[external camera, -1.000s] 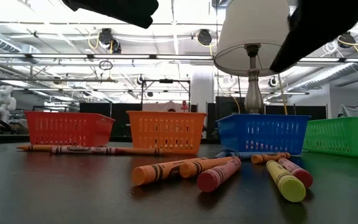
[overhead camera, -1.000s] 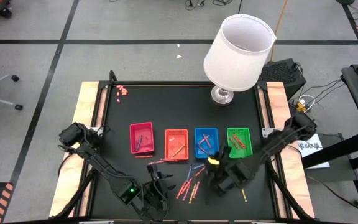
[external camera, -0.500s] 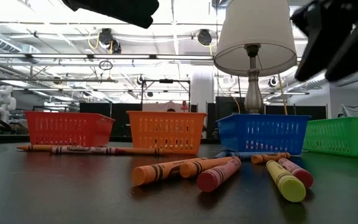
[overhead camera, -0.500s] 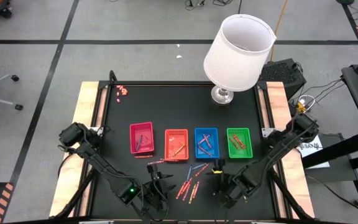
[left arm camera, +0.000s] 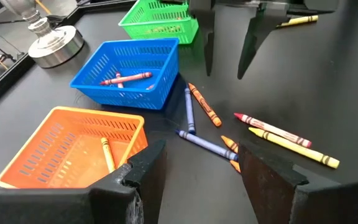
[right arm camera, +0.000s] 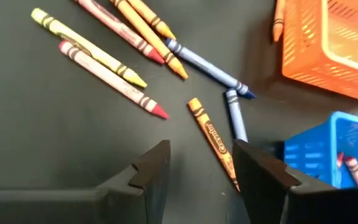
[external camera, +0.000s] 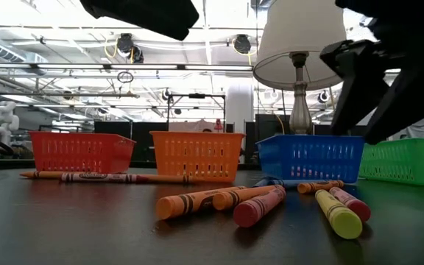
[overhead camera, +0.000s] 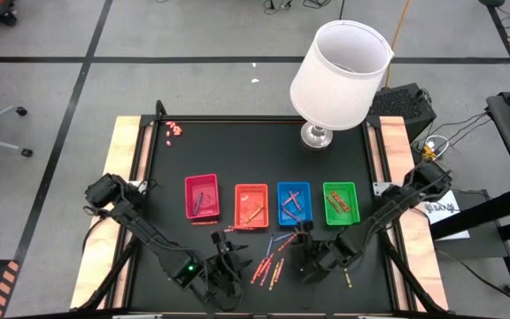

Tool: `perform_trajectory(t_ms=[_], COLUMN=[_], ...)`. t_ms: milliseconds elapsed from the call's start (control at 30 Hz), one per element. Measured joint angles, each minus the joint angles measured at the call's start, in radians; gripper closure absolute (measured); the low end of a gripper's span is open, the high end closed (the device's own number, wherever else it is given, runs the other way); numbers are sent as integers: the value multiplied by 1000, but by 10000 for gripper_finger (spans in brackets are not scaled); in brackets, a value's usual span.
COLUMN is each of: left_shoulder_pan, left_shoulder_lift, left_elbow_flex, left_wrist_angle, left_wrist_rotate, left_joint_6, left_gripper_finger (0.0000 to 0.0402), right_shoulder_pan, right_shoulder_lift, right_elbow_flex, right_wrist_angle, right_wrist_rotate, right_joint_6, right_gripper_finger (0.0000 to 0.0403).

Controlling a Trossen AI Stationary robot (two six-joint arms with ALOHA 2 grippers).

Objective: Sort crayons
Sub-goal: Put the orange crayon into the green bin

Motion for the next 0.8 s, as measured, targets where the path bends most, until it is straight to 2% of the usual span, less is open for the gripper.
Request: perform_trajectory(t_ms=[233,400,800], left_shoulder_pan=[5,5,5], left_shoulder_lift=[0,0,0], left_elbow_flex=[0,0,0], left_wrist_angle=[6,6,-2], left_wrist_rotate=[21,22,22], left_joint_6=[-26,-26,-26], left_gripper_finger=[206,206,206], right_shoulder_pan=[-61,-73,-110], right_shoulder_lift=[0,37,82], right_elbow_flex=[2,3,3], right_wrist_angle=[18,39,46], right_wrist_rotate=[-103,-99,-132], right_joint_6=[-155,-271,-346], right_gripper_finger=[245,245,246])
